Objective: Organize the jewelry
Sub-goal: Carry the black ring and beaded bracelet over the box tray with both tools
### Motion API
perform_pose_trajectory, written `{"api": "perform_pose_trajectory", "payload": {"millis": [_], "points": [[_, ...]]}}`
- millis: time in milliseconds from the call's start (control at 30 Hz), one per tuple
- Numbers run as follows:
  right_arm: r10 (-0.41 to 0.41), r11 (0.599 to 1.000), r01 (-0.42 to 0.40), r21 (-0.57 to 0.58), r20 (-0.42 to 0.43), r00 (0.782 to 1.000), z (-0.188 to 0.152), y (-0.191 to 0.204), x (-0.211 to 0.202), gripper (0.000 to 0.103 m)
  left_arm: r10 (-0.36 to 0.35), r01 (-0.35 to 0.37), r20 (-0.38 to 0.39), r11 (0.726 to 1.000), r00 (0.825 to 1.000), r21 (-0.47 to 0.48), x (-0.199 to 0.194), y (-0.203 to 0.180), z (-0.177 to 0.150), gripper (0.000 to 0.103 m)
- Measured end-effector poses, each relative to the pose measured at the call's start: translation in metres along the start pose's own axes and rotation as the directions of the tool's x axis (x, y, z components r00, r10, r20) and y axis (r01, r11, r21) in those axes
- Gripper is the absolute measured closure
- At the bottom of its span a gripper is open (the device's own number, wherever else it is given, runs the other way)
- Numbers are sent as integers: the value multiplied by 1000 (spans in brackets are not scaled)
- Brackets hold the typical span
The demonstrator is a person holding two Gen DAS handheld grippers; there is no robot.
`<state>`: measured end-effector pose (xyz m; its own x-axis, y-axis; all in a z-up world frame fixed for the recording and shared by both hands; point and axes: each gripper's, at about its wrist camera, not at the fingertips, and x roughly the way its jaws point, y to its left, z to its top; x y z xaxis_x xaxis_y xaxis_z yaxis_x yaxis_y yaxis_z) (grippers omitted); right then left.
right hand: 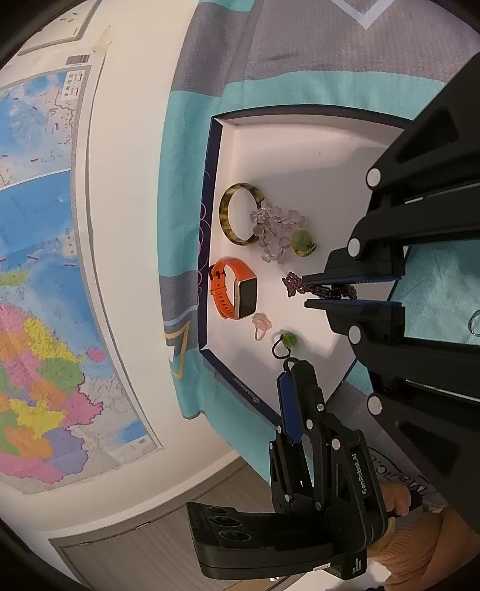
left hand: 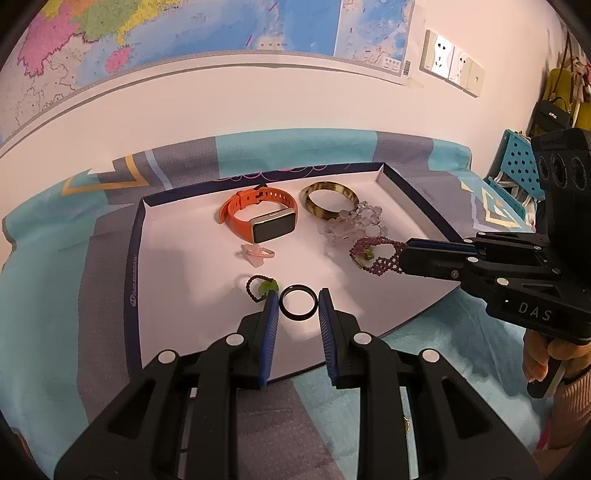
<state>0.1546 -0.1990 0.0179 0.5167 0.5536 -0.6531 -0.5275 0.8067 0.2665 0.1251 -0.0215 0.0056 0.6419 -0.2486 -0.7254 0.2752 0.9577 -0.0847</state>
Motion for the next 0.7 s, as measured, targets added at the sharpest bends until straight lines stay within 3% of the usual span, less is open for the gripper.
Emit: {"api": "perform_pose_trajectory", "payload": {"millis": [700], "points": [[-35, 998, 37, 60, -41, 999, -3, -18, 25, 94, 12, -14, -58, 999, 998, -29, 25, 9, -1, 80]]}}
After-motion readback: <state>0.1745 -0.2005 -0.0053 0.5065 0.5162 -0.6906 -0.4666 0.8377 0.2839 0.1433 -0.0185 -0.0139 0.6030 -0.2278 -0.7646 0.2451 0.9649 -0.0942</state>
